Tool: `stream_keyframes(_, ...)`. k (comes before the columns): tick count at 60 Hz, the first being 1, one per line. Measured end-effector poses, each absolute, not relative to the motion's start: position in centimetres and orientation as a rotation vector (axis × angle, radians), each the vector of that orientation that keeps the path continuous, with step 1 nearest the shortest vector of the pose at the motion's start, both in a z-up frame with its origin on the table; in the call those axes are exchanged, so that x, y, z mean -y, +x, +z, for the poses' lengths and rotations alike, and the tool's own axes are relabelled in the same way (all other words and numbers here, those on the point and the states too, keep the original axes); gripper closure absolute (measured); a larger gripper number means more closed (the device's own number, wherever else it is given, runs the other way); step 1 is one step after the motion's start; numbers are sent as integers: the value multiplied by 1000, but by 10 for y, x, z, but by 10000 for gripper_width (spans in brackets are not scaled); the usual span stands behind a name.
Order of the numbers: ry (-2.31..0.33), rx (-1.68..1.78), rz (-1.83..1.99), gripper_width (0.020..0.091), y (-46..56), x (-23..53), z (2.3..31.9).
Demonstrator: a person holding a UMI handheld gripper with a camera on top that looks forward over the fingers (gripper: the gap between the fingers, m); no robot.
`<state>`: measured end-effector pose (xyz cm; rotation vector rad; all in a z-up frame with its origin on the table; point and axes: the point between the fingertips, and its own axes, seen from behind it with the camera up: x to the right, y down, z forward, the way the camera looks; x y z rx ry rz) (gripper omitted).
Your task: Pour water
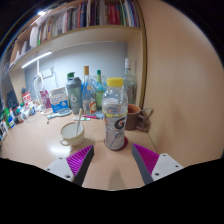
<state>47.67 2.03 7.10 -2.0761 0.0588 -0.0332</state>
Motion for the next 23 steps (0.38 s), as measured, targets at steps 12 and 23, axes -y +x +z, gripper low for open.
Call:
stream_keyframes(12, -2070, -74, -74, 261, 433, 91, 133)
stream_keyframes(23, -2063, -86, -100, 258, 390, 175, 184)
